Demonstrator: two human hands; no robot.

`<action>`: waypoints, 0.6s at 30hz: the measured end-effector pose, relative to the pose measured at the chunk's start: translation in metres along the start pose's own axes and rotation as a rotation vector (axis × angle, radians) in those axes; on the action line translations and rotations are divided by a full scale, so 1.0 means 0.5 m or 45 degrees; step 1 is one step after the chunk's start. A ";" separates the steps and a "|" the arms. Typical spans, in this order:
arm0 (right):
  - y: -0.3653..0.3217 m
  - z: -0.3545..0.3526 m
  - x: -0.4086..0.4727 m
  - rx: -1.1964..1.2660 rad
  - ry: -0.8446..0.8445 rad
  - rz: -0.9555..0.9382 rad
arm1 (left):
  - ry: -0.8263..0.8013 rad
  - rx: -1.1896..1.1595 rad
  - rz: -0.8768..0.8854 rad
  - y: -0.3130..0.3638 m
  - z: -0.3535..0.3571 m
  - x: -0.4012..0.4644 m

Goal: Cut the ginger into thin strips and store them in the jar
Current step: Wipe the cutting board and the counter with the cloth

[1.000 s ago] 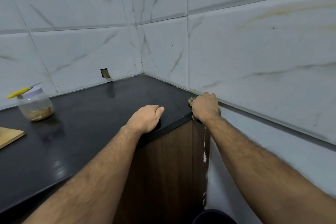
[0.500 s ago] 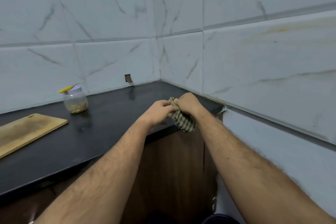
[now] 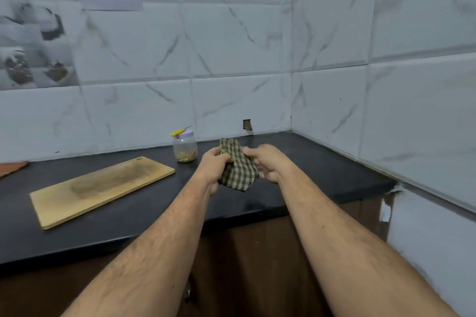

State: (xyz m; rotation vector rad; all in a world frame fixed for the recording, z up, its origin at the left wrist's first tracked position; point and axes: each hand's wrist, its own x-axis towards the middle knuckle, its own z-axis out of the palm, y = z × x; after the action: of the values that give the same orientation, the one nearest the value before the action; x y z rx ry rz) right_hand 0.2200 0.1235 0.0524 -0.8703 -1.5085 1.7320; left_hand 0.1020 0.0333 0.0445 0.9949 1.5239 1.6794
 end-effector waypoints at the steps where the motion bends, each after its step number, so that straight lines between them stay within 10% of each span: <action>1: 0.007 0.010 0.006 0.023 -0.034 0.107 | 0.034 -0.022 -0.001 -0.002 -0.014 0.010; 6: 0.035 0.047 0.069 0.221 -0.121 0.302 | 0.113 -0.087 -0.014 -0.026 -0.054 0.074; 18: 0.063 0.097 0.435 0.014 0.234 -0.056 | 0.226 0.064 -0.046 -0.081 -0.097 0.367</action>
State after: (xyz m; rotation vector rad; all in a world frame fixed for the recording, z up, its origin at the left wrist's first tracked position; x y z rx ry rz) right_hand 0.0576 0.2749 0.0145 -0.9557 -1.3853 1.5820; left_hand -0.0321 0.1715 0.0223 0.8569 1.6958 1.7503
